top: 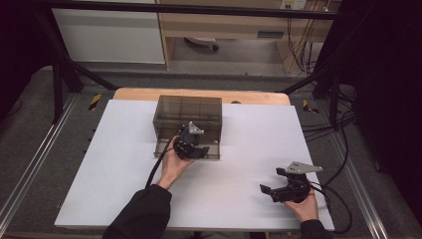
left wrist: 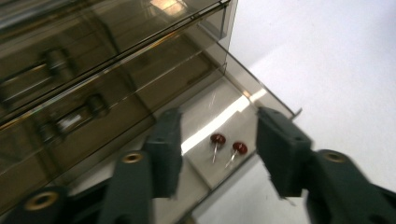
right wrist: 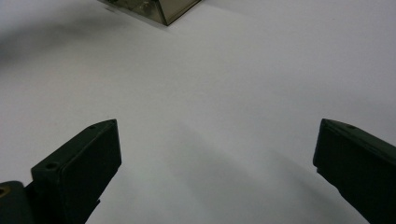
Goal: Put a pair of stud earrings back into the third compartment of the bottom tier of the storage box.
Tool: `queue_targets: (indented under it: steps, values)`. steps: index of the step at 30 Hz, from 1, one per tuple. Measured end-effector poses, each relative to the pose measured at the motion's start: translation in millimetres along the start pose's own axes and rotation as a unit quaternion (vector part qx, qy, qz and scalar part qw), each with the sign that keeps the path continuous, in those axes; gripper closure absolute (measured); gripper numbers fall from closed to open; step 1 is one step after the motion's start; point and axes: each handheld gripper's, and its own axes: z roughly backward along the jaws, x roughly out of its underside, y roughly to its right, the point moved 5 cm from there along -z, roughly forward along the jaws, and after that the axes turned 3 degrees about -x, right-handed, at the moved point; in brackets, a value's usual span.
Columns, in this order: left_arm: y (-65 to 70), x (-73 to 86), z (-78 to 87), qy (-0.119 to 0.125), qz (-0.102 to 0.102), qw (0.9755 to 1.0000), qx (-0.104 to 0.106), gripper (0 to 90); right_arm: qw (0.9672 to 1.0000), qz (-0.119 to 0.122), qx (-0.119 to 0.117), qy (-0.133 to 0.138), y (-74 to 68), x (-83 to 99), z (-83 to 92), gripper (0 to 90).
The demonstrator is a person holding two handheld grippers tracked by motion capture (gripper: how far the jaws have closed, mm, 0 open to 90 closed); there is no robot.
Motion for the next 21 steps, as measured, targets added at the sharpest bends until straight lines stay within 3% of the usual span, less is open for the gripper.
queue_targets:
  steps: [5,12,17,21]
  values:
    - [-7.6,9.5,22.5,0.012,0.002,0.9999,0.009,33.5,1.0,0.0,0.0,-0.001,0.0,0.0,-0.1,1.5]
    - [-14.3,20.8,40.3,0.024,-0.003,0.9997,0.008,21.4,1.0,-0.001,0.001,0.0,0.1,0.0,0.0,1.4]
    - [-23.1,33.5,53.4,0.035,-0.005,0.9994,0.002,11.4,1.0,-0.001,0.001,0.0,0.1,0.0,-0.1,1.4]
    - [-32.2,48.7,62.8,0.039,-0.006,0.9992,-0.009,9.3,1.0,-0.002,0.001,-0.001,0.0,0.2,-0.1,1.3]
